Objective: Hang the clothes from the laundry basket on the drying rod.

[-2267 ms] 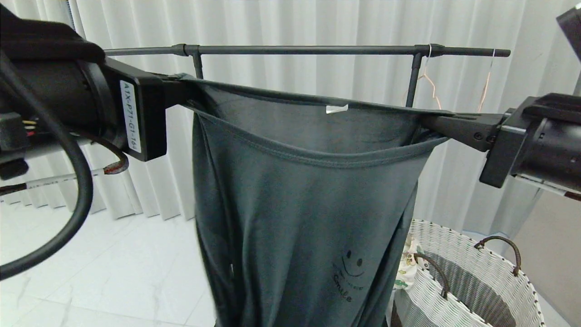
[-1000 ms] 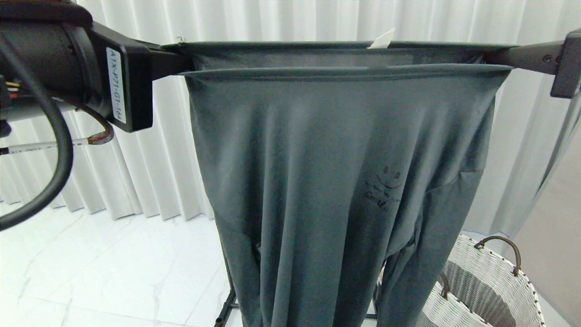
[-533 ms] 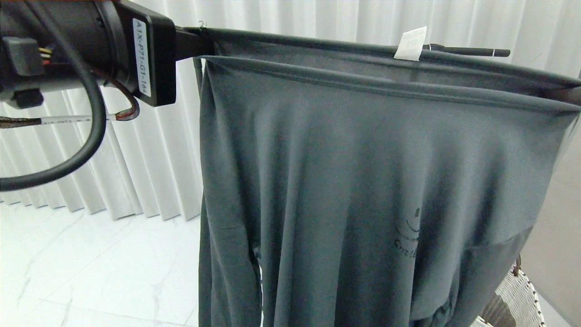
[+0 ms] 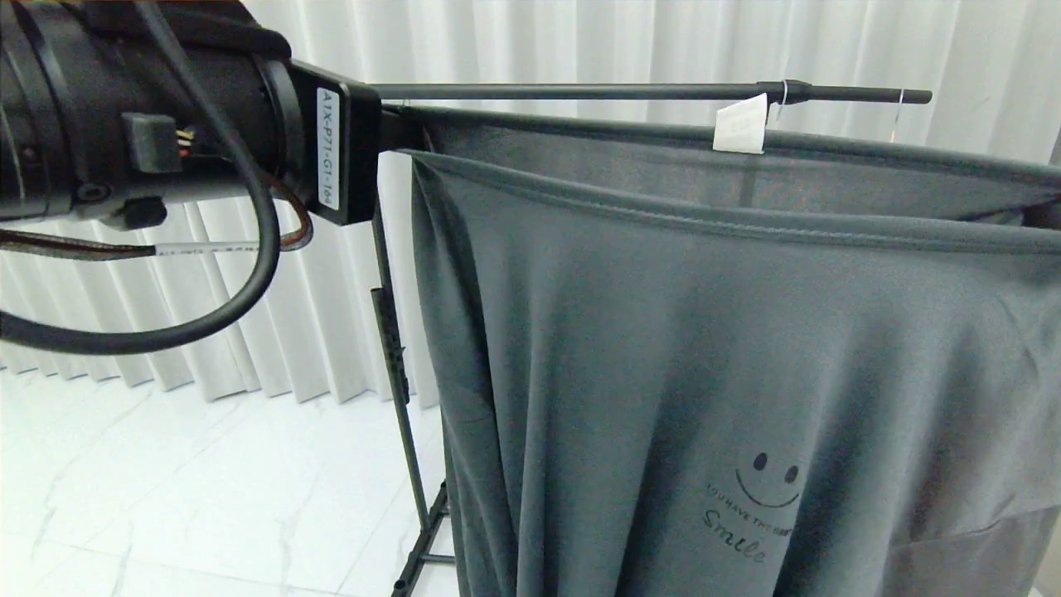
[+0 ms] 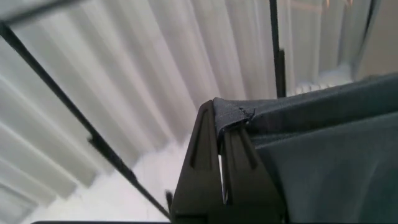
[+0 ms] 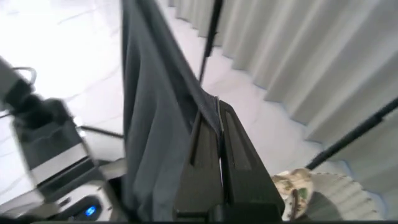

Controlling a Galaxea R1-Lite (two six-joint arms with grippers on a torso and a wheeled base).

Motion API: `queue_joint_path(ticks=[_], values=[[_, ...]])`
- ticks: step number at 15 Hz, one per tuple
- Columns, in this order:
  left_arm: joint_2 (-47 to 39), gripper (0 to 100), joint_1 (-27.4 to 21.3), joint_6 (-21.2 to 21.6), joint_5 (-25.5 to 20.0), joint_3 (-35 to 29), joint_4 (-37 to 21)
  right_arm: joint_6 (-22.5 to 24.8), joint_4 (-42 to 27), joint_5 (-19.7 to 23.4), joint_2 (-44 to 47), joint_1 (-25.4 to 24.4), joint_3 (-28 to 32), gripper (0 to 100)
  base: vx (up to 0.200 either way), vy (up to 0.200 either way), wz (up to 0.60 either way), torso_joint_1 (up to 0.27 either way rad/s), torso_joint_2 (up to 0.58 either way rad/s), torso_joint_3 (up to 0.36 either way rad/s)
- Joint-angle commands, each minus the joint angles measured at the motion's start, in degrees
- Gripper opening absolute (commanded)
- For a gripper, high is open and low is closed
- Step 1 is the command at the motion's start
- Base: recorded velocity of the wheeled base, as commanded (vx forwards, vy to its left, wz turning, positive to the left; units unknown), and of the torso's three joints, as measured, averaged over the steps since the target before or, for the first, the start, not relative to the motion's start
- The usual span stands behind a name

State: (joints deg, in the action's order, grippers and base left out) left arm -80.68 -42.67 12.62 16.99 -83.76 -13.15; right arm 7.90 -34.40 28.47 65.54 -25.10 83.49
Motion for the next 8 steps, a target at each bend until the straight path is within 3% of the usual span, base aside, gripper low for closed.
queue_joint_path(ticks=[1, 3, 4, 6, 8], values=[[3.86, 0, -2.77, -5.94, -0.03, -0.61, -8.73, -0.08, 4.87, -3.94, 3.02, 0.23, -0.17, 0, 0.0, 0.0, 0.0, 0.0, 0.0, 0.0], [7.2, 0, -8.49, -16.75, -0.03, -3.87, -22.27, -0.08, 13.48, -5.61, 6.89, -0.04, -0.09, 0, 0.0, 0.0, 0.0, 0.0, 0.0, 0.0], [7.9, 0, -11.65, -21.49, -0.03, -5.54, -25.96, -0.08, 17.09, -5.61, 8.47, -0.74, -0.09, 0, 0.0, 0.0, 0.0, 0.0, 0.0, 0.0], [8.26, 0, -20.53, -31.25, -0.03, -7.64, -28.33, -0.25, 23.42, -5.7, 11.02, -5.31, -0.52, 0, 0.0, 0.0, 0.0, 0.0, 0.0, 0.0], [8.08, 0, -26.15, -34.41, 0.14, -8.44, -28.33, -0.25, 26.32, -5.88, 12.69, -8.65, -0.52, 0, 0.0, 0.0, 0.0, 0.0, 0.0, 0.0]])
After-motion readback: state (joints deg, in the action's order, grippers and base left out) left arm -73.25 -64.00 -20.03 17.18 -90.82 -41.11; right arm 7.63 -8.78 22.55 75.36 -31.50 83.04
